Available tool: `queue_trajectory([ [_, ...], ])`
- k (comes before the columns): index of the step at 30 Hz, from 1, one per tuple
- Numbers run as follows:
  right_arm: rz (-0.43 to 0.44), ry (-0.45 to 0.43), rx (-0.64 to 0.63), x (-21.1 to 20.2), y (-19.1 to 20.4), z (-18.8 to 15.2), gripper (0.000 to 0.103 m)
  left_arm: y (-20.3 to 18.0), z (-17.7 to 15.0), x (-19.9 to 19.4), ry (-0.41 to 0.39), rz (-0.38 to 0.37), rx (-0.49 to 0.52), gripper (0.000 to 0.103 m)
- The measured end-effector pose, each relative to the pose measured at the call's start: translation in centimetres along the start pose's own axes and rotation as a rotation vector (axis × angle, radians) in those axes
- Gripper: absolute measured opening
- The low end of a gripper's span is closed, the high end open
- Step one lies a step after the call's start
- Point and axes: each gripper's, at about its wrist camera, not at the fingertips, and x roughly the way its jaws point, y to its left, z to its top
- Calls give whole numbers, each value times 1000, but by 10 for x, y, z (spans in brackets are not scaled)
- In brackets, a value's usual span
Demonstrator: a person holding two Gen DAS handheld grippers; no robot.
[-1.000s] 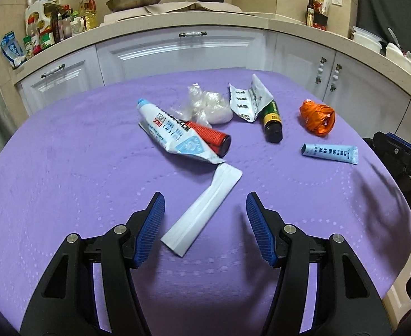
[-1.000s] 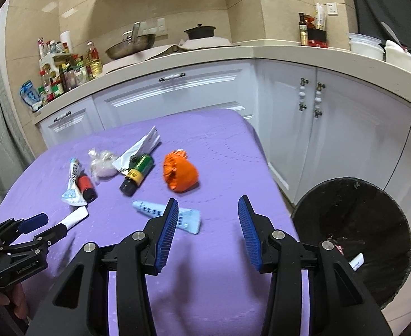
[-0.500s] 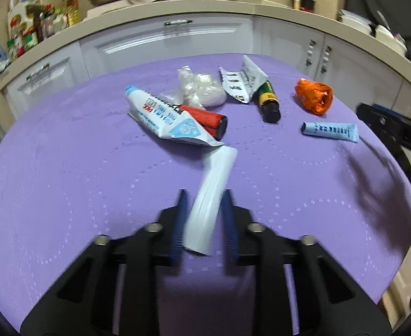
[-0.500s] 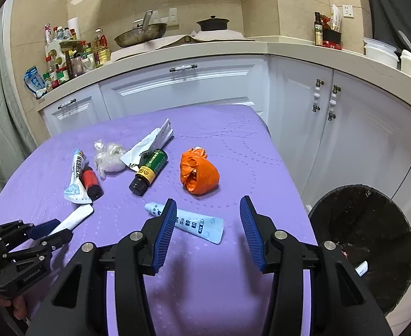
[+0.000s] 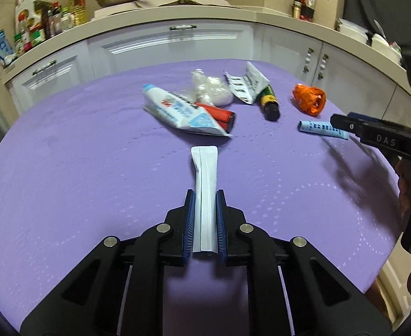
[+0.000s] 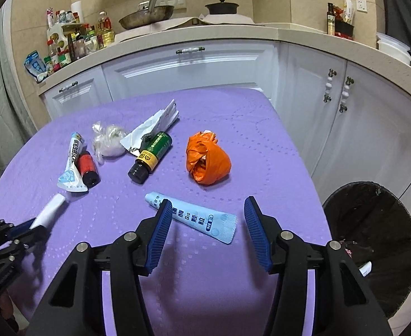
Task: Collect trash
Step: 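Grasp the light blue tube with right tool while left tool holds white tube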
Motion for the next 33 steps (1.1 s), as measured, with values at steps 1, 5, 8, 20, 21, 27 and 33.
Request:
queue_trajectory([
  [1, 2, 8, -4, 2, 1, 0, 54, 4, 0, -2, -1, 6, -9, 15],
  [5, 10, 33, -18, 9, 4, 1, 55, 20, -1, -2, 5, 27, -52, 15],
  [8, 21, 58, -29, 13, 6, 0, 55, 33, -2, 2, 22, 35, -92, 14],
  [20, 48, 68, -94, 12, 15, 3, 55, 54, 3, 6, 12, 78, -149, 14],
  [21, 50, 74, -101, 16, 16, 4, 55, 56, 4, 6, 11, 81, -151, 14],
  [27, 107, 132, -124, 17, 24, -3, 55, 67, 3, 9, 20, 102, -171, 15],
  [33, 91, 94, -125, 11, 26, 1, 55, 72, 4, 10, 17, 116, -180, 14],
])
